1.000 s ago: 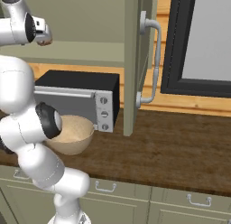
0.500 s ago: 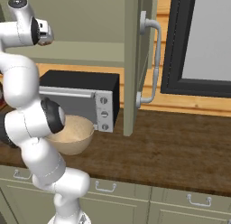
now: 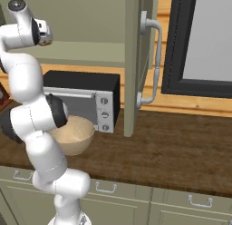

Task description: Open the cabinet, pick up the bread from the cabinet and place it in the basket. Then move the basket to the dining counter.

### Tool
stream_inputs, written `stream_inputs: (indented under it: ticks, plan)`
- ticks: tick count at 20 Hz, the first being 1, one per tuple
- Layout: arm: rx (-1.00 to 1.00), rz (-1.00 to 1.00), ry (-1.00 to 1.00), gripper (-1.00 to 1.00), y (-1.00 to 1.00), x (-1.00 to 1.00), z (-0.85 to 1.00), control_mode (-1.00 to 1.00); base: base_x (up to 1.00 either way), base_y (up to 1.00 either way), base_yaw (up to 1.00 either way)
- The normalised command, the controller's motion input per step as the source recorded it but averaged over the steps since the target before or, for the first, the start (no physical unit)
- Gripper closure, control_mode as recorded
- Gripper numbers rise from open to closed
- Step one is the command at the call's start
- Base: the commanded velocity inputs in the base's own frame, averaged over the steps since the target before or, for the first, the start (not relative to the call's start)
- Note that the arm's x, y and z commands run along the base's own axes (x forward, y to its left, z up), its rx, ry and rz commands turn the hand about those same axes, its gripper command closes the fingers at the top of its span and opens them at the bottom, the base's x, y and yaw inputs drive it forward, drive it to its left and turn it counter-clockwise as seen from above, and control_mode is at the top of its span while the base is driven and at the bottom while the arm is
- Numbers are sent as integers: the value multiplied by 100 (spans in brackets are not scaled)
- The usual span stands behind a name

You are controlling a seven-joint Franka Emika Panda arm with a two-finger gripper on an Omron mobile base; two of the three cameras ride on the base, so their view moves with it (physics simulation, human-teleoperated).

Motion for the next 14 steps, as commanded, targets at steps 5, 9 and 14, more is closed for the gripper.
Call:
stream_inputs:
  ticks: [5,9,14]
  plan:
    - [0,0,0,-100,0,29,0,-100,0,0,0]
    - [0,0,0,-100,0,32,0,-100,0,0,0]
    - [0,0,0,-100,5,24,0,-100,0,0,0]
